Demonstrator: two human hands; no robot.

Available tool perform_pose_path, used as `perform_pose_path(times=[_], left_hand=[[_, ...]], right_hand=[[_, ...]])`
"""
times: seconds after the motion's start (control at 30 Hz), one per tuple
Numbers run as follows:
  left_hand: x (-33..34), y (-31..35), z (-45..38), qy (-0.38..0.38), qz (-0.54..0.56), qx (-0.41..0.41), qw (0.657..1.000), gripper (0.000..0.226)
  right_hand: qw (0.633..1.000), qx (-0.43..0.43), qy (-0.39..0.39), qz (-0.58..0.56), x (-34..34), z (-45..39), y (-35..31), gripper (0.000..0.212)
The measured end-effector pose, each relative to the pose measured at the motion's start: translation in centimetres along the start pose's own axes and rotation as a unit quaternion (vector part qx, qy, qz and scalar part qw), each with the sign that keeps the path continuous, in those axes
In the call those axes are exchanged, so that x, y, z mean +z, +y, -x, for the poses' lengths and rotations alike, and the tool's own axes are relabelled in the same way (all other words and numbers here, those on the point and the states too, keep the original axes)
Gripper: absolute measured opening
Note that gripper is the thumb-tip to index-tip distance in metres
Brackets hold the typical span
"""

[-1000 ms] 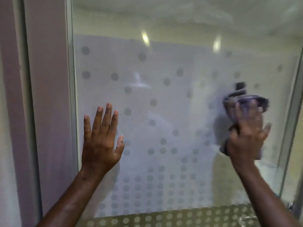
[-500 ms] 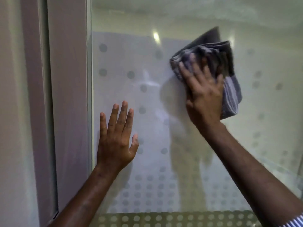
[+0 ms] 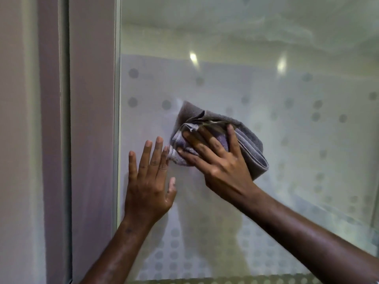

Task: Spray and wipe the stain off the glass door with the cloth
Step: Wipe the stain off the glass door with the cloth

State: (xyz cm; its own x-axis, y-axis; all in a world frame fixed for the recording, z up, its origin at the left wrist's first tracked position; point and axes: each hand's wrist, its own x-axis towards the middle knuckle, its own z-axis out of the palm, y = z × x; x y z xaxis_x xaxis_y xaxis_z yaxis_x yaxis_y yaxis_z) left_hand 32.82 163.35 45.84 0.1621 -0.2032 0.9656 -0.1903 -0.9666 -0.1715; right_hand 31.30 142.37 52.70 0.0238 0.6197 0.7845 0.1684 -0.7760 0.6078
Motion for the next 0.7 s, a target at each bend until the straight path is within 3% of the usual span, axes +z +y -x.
perform_pose_path(times=[0.17, 0.33, 0.47, 0.7], left_hand=[[0.1, 0.0, -0.2, 0.006, -0.007, -0.005, 1.0, 0.079], [0.2, -0.2, -0.2, 0.002, -0.013, -0.006, 1.0, 0.081], [0.3, -0.5, -0.1, 0.013, -0.008, -0.004, 1.0, 0.075], [0.4, -0.5, 0.2, 0.027, 0.007, 0.004, 1.0, 0.075]], right_hand=[[0.995, 0.097, 0.029, -0.011, 0.5, -7.4, 0.5, 0.071], [0.999, 0.037, -0.01, -0.034, 0.4, -9.6, 0.6, 0.06], [0.998, 0.0, -0.026, -0.05, 0.0, -6.0, 0.4, 0.057], [0.998, 0.056, -0.022, -0.02, 0.1, 7.8, -1.5, 0.068]])
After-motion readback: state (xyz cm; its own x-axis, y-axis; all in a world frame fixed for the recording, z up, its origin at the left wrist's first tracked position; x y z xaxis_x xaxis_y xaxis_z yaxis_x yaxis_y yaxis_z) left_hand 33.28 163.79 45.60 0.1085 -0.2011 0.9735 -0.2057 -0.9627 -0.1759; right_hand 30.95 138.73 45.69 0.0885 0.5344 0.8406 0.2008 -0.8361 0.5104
